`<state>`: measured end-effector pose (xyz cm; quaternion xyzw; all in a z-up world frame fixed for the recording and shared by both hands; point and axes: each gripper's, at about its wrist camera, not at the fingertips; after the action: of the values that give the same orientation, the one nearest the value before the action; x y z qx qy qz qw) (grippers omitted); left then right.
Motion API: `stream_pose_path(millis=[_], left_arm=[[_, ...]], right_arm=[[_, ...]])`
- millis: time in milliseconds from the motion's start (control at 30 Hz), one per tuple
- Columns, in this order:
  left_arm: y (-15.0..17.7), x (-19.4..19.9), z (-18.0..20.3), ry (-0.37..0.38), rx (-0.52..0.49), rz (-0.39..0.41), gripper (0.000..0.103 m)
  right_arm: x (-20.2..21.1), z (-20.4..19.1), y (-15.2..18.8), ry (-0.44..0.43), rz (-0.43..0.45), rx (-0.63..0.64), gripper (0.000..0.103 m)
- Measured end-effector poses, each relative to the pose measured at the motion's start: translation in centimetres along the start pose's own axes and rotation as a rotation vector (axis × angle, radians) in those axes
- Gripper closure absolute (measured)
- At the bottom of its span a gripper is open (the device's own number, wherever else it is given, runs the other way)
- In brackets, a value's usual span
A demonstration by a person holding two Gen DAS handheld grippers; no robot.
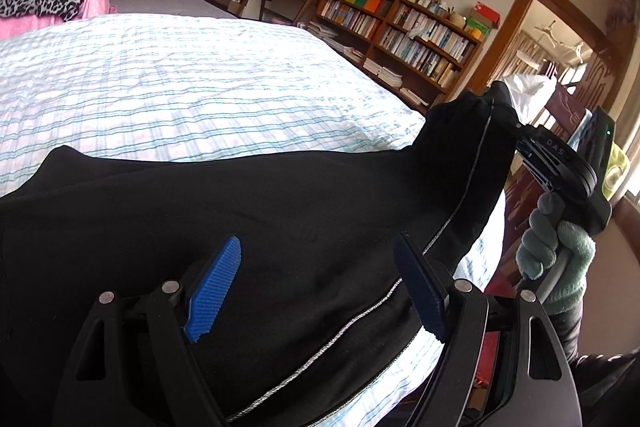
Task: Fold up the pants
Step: 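Lift the cuffs with the right gripper toward the left gripper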
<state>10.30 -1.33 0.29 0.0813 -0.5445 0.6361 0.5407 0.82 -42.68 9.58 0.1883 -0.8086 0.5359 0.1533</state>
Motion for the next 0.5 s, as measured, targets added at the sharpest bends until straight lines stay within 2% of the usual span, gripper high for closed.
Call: stream_pose_path(millis=[133, 300, 500], left_arm=[[0.1, 1.0, -1.6, -0.008, 0.056, 0.029, 0.025], [0.3, 1.7, -3.0, -0.006, 0.108, 0.04, 0.025], [1.0, 2.2, -4.4, -0.013, 0.14, 0.038, 0.025]], right_arm=[[-1.0, -4.7, 1.5, -0.072, -0.037, 0.089, 0.085], [-3.1, -10.6, 5.6, -0.108, -0.106, 0.23, 0.085], [-5.4, -15.9, 12.3, -0.011, -0.119, 0.509, 0.085]])
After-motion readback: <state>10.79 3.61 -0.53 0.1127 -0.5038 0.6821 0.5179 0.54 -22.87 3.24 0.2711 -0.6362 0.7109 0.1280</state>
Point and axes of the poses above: each gripper's, at about its wrist camera, not at the fingertips, and x roughly against the way its jaws point, z to its right, y to its underside, and after that the axes turned 8 degrees about -z, right-handed
